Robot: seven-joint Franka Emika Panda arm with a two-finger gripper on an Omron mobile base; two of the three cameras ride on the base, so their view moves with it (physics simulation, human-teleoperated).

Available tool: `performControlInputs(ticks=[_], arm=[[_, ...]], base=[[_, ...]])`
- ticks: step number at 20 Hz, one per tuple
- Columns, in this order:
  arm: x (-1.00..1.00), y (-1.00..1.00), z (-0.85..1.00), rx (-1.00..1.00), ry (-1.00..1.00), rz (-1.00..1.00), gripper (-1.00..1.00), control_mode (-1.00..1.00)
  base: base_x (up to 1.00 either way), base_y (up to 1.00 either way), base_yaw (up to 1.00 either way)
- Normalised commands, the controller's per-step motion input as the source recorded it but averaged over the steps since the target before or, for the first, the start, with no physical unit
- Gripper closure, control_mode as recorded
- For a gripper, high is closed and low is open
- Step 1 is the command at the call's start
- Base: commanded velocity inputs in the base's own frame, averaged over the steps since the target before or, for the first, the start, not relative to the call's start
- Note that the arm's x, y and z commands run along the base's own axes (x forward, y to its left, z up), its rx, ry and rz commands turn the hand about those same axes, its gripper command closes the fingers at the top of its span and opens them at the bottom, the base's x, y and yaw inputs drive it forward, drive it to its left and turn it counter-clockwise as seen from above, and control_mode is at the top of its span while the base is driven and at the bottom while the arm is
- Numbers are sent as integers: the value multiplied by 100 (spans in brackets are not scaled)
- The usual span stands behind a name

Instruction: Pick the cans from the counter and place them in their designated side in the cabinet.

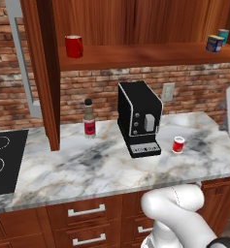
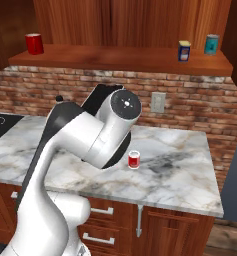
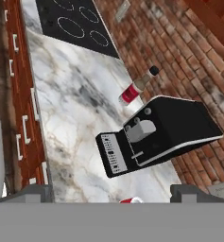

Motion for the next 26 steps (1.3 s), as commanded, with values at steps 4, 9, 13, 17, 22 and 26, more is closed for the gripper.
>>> performControlInputs(ticks=[4, 9, 13, 17, 22, 26], arm=[[4, 0, -24, -2, 6, -14, -100, -100], [5, -2, -15, -1, 8, -18, -100, -100], [6, -6, -8, 0, 7, -15, -100, -100], [4, -10, -2, 0, 7, -12, -100, -100], [8, -1, 0, 0, 4, -1, -100, -100], [21, 0, -7, 0, 3, -6, -100, -100]], base=[[0, 0, 0], [0, 0, 0], [0, 0, 0], [0, 0, 0], [0, 0, 0], [0, 0, 0]])
